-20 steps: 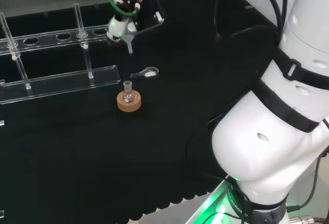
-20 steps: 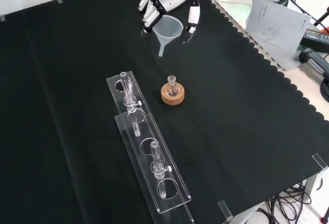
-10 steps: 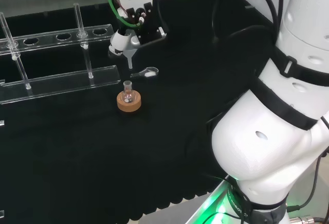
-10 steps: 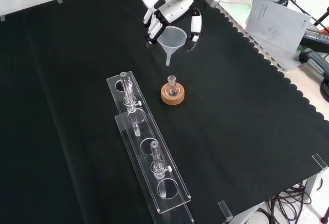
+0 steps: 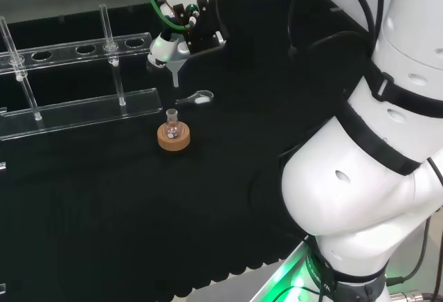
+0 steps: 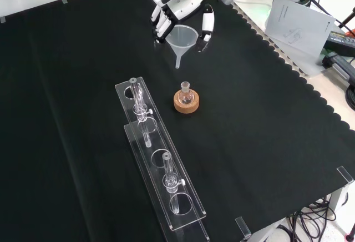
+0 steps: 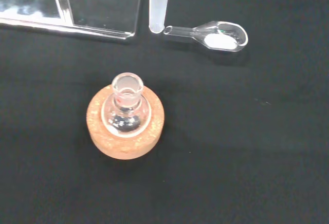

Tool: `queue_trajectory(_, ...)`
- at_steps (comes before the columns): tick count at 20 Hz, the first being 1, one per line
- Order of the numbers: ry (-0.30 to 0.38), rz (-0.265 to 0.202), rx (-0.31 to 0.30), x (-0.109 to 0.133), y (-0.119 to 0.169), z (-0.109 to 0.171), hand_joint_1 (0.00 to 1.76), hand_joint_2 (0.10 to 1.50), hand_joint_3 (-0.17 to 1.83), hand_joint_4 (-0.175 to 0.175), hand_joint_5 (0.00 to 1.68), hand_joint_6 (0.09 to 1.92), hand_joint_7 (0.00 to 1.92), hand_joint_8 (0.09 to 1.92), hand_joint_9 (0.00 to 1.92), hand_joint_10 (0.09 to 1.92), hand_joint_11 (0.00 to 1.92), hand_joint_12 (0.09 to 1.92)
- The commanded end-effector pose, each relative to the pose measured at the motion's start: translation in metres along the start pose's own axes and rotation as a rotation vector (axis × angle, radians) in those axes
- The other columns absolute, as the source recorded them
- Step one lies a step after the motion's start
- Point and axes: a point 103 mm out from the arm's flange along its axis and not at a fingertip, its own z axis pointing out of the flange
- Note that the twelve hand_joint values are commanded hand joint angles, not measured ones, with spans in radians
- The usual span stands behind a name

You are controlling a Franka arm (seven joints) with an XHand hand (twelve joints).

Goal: Place the funnel on the round-bottom flask.

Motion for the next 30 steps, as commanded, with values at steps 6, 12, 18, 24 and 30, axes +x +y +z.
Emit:
queue_trajectory(6,-0.072,-0.041,0.060,0.044,0.006,0.035,0.76,0.79,0.56,-0.083,0.43,0.35,0.52,0.84,0.99,0.76,0.51,1.30)
queue_trajectory(12,-0.072,-0.070,0.057,0.042,0.005,0.034,0.76,0.79,0.56,-0.083,0.44,0.35,0.52,0.84,0.99,0.76,0.51,1.30)
queue_trajectory(18,-0.049,-0.069,0.052,0.027,0.006,0.035,0.76,0.79,0.56,-0.083,0.44,0.34,0.52,0.84,0.99,0.76,0.51,1.30)
queue_trajectory(24,-0.073,-0.035,0.059,0.044,0.008,0.033,0.76,0.79,0.56,-0.083,0.44,0.34,0.52,0.84,0.98,0.76,0.51,1.30)
queue_trajectory(30,-0.067,-0.064,0.050,0.040,0.011,0.031,0.76,0.79,0.56,-0.083,0.45,0.34,0.52,0.84,0.98,0.76,0.50,1.30)
